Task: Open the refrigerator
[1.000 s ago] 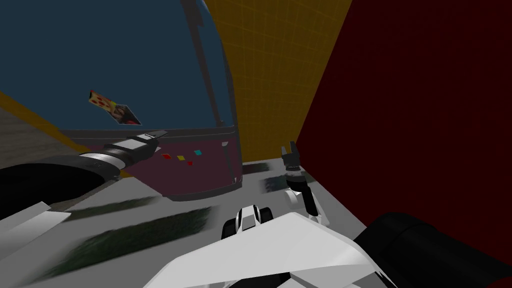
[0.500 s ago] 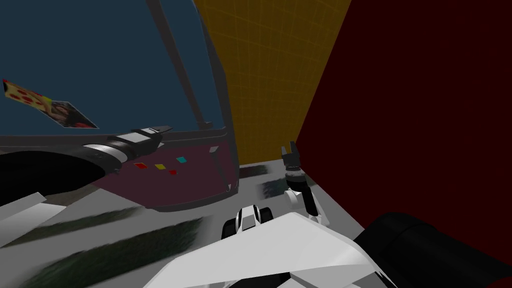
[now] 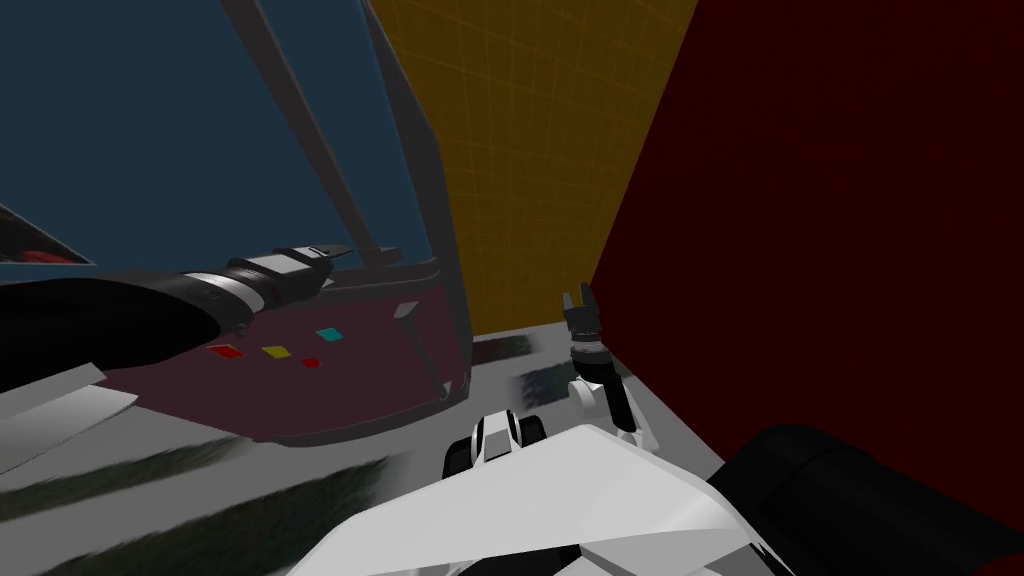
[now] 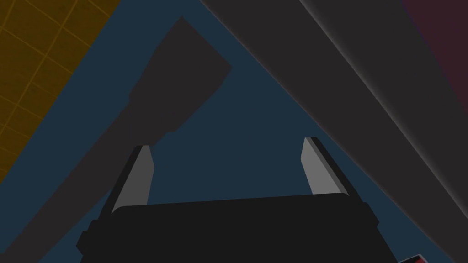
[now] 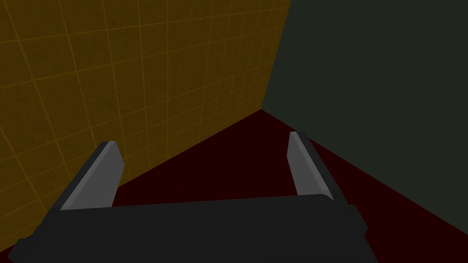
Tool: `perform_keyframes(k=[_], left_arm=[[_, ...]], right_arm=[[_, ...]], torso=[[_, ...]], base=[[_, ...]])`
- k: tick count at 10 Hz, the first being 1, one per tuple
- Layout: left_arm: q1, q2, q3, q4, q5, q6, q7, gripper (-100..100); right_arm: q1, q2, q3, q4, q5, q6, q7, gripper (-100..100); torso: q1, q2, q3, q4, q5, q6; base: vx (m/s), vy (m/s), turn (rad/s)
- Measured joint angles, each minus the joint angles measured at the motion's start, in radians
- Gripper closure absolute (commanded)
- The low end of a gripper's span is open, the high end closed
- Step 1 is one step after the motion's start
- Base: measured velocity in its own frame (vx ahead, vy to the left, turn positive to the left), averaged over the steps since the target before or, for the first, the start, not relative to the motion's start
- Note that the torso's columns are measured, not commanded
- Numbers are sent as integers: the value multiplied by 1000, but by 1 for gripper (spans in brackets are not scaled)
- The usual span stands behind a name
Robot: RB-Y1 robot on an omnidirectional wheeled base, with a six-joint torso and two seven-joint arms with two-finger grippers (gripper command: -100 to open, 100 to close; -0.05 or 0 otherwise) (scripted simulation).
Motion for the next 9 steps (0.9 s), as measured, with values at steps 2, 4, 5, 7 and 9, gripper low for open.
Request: perform_keyframes(k=[2,4,5,7,9], left_arm=[[6,35,33,-3,38,25,5,-100],[6,37,34,-3,39,27,6,100],[5,38,36,-4,39,26,6,100],[-7,44,6,15,0,-30,44,100],[-6,40,3,17,-10,-84,54,100]], right_arm=[[0,0,0,0,0,0,0,0],[0,0,0,0,0,0,0,0],[0,0,0,0,0,0,0,0],[0,0,0,0,0,0,0,0],[0,0,0,0,0,0,0,0]], torso=[[5,0,-1,0,1,2],[8,6,4,2,3,0],[8,6,4,1,4,-1],[21,12,5,11,6,-10],[15,10,4,12,3,-4]], base=[[118,-69,-5],[11,-8,-5],[-52,17,308],[-51,7,154],[-3,14,-20]])
